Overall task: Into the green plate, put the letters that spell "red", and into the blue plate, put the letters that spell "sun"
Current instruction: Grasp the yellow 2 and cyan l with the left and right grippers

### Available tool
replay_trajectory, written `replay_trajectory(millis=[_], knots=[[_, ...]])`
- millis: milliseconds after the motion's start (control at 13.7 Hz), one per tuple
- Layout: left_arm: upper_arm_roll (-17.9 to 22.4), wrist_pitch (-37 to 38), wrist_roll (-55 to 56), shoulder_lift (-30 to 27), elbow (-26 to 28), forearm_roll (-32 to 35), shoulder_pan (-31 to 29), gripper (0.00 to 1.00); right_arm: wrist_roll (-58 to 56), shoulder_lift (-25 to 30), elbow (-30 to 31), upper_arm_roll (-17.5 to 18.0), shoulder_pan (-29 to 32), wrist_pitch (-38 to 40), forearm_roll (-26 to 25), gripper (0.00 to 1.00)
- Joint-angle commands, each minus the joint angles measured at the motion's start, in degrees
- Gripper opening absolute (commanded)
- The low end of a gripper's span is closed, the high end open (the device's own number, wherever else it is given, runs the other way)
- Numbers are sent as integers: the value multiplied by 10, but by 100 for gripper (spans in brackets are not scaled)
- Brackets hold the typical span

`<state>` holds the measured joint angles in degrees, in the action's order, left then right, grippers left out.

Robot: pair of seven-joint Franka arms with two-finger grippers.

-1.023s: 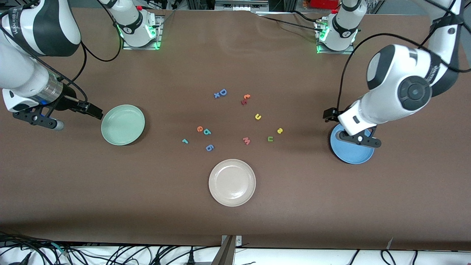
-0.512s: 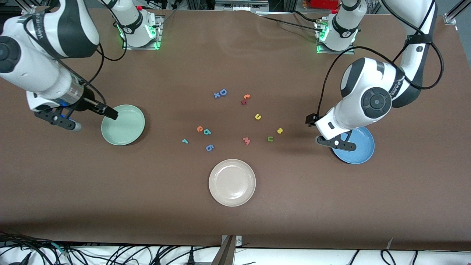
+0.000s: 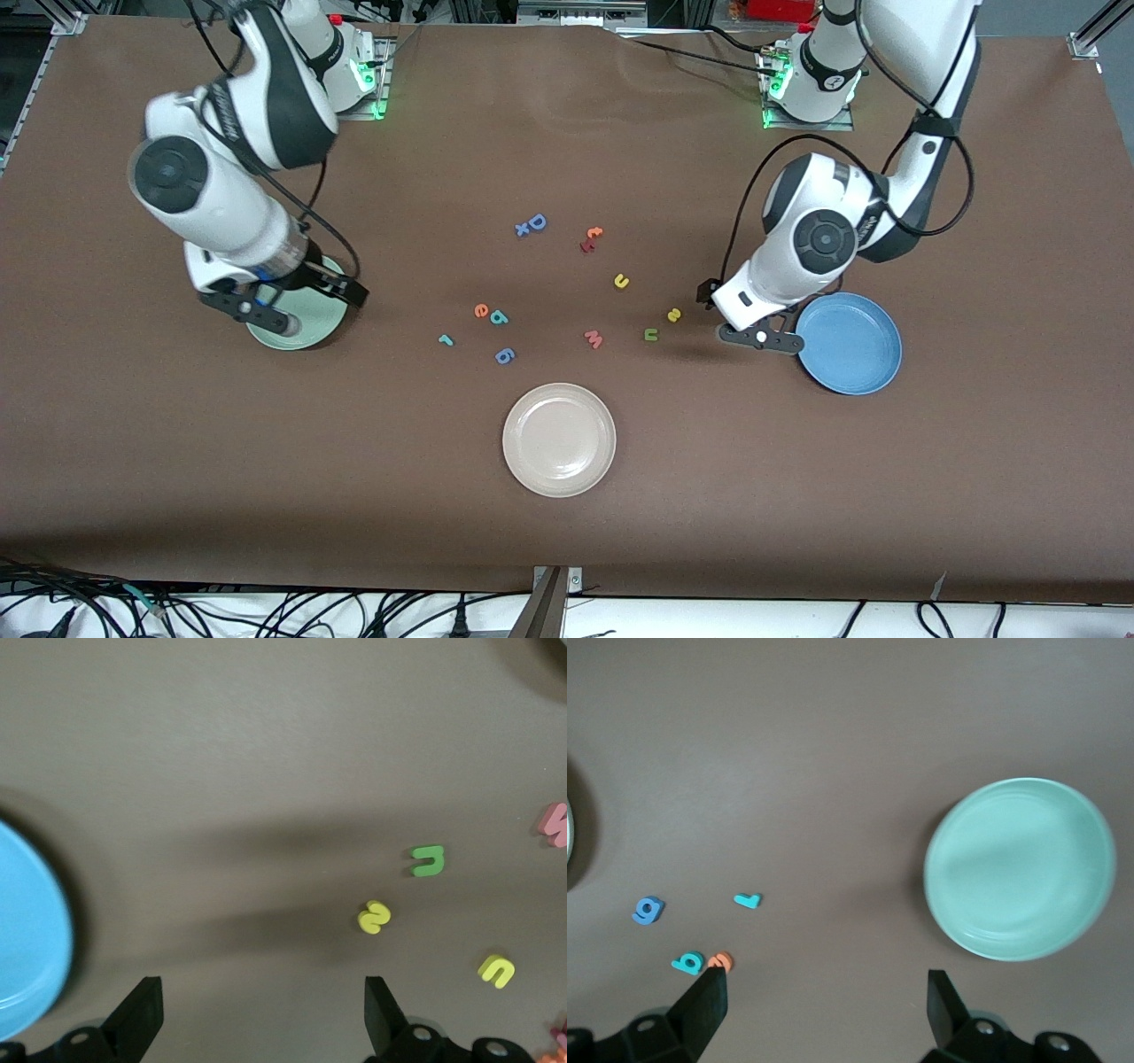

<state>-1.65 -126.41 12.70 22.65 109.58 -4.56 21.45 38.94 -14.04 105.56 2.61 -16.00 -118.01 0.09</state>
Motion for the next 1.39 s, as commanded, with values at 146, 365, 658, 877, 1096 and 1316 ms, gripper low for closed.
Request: replay_trajectory(millis=[146,365,658,877,1096,1316], knots=[[2,-59,57,41,-2,10,36,100,34,-90,-2,-3,-58,-93,5,100],[2,-63,58,63,-5,10,47,100,49,-156,-10,-4,-73,-164,6,100],[2,-88,58,88,-15,3,48,100,57,-208,-27,-6,-71,-230,10,99],[2,-127,59,108,-15,3,50,100,103,-227,-42,-6,-67,-229,12,99],[2,-129,79,115,-16,3,61,100,139,-234,-41,-3,-67,-224,19,99],[2,-133,82,118,-12,7,64,100,149,-242,-43,-3,-72,-224,71,99]])
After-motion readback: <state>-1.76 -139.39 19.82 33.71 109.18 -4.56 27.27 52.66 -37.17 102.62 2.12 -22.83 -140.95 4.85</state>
